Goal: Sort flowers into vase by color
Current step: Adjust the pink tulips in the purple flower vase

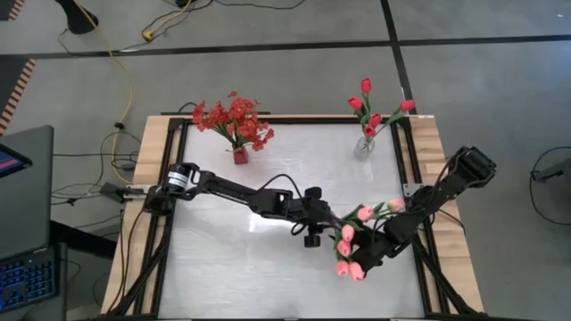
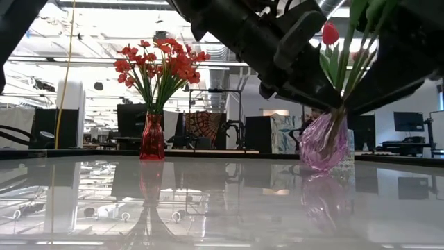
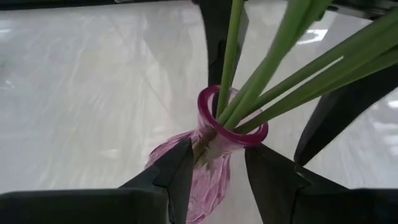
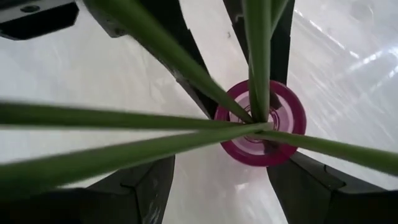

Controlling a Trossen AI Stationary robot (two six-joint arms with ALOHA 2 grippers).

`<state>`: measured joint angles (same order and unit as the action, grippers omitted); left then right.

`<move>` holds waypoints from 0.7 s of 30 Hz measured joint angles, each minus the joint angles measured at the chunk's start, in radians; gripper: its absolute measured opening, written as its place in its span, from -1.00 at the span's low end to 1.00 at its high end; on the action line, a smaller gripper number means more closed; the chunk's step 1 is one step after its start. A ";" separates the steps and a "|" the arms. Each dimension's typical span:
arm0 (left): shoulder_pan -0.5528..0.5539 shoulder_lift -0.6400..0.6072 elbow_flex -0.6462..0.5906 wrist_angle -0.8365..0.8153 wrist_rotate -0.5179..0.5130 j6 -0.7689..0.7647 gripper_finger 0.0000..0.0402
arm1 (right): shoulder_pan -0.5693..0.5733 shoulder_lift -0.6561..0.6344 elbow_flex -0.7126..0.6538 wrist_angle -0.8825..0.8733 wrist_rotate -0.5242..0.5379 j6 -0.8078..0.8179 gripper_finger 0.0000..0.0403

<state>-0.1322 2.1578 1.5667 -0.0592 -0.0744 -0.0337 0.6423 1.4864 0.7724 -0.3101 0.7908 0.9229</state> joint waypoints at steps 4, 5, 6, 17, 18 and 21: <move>0.003 0.003 0.000 0.020 0.025 -0.038 -0.36 | -0.018 -0.002 0.056 -0.122 -0.041 0.057 0.37; 0.003 0.003 0.000 0.020 0.026 -0.051 -0.36 | -0.021 -0.002 0.067 -0.137 -0.045 0.065 0.37; 0.003 0.006 0.000 0.024 0.031 -0.061 -0.36 | -0.023 -0.002 0.079 -0.148 -0.051 0.067 0.37; 0.001 0.007 -0.001 0.028 0.044 -0.068 -0.36 | -0.035 -0.003 0.122 -0.184 -0.102 0.037 0.37; 0.001 0.007 -0.001 0.028 0.044 -0.066 -0.36 | -0.033 -0.003 0.122 -0.184 -0.104 0.044 0.37; -0.001 0.005 -0.001 0.029 0.045 -0.057 -0.36 | -0.014 -0.003 0.122 -0.185 -0.100 0.051 0.37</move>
<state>-0.1328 2.1628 1.5658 -0.0301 -0.0295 -0.0911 0.6287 1.4834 0.8948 -0.4954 0.6905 0.9742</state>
